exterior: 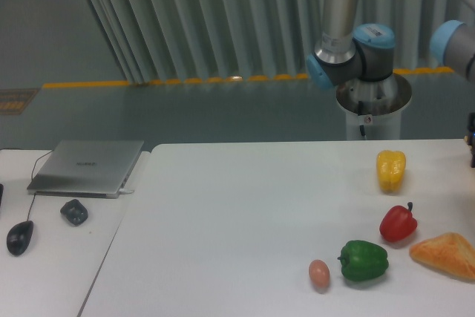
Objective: Place the triangular bread in the basket
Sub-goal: 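Move the gripper in and lower it over the triangular bread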
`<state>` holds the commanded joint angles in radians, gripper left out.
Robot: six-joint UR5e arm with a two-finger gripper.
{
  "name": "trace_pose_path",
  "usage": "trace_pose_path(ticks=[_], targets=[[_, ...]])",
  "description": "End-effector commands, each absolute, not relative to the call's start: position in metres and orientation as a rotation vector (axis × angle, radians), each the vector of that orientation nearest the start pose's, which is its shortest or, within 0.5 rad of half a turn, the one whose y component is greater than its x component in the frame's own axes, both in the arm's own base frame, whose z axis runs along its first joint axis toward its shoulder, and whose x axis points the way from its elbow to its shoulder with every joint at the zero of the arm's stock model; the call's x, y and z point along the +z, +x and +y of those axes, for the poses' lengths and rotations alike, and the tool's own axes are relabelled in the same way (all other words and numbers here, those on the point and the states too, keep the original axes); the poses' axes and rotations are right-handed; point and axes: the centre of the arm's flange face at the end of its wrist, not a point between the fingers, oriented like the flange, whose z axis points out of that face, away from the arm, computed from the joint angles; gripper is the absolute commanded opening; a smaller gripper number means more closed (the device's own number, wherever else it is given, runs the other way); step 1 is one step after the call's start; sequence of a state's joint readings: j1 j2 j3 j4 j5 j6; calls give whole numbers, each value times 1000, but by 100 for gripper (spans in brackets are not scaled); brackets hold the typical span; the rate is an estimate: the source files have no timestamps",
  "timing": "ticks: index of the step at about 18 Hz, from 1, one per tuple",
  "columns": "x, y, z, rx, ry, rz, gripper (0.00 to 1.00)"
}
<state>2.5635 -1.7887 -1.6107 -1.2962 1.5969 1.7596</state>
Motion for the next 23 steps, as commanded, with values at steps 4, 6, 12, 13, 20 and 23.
trace_pose_path(ticks=[4,6,12,13,20,23], targets=[[386,-372,450,50,-2982,1026,100],[383,-365,464,59,-2982,1015,100],[372,-398,494,155,-2903,1253,100],[369,-408,490,180,-2916,1278,100],[333,-432,483,141,-2951,1310,100],[309,-435,490,121,-2956,1311,100]])
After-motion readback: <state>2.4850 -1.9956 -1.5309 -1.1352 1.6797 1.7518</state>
